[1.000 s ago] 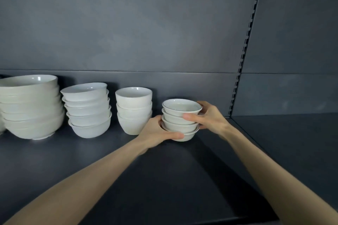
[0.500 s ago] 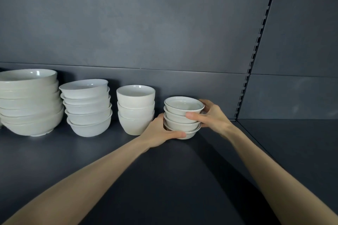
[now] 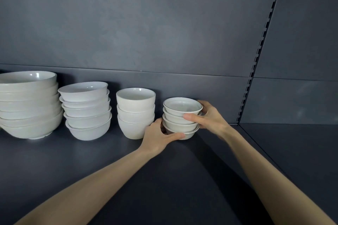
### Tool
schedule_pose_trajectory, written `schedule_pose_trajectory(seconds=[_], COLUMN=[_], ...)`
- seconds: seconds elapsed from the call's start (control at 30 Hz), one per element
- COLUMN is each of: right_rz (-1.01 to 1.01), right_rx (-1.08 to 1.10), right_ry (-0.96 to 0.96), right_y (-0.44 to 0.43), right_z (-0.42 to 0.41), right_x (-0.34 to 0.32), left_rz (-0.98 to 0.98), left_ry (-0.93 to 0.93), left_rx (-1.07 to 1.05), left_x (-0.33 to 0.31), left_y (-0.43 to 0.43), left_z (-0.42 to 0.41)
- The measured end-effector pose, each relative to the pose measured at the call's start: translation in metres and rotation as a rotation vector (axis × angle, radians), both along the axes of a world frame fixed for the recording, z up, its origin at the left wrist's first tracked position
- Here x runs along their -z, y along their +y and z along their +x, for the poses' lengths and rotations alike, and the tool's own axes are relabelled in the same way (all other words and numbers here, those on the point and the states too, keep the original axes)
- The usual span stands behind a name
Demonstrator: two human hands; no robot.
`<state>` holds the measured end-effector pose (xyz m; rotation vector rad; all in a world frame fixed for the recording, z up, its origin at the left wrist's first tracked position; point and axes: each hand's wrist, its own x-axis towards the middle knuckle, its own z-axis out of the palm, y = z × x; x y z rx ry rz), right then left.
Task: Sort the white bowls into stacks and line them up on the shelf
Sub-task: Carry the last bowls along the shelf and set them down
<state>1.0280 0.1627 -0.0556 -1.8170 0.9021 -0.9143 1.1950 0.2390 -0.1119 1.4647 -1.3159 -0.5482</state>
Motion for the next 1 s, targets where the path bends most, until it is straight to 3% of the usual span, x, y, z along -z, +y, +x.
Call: schedule_pose_trajectory(seconds=[0.4,1.0], right_rz=[0.007,-0.004], right_rx=[-0.018,-0.020], right_ry=[-0.045,-0.010], right_y=[-0.0022,-0.0045], right_z=[-0.0001,-0.0007], right_x=[0.0053,0.0077], left_rz=[-0.006,-0.007], left_ry=[0.132,0.163], left_rx=[0.052,0.079], left_x=[0.0045,0.0060], left_y=[-0.0043,-0.0046], left_z=[0.0032,0.0050])
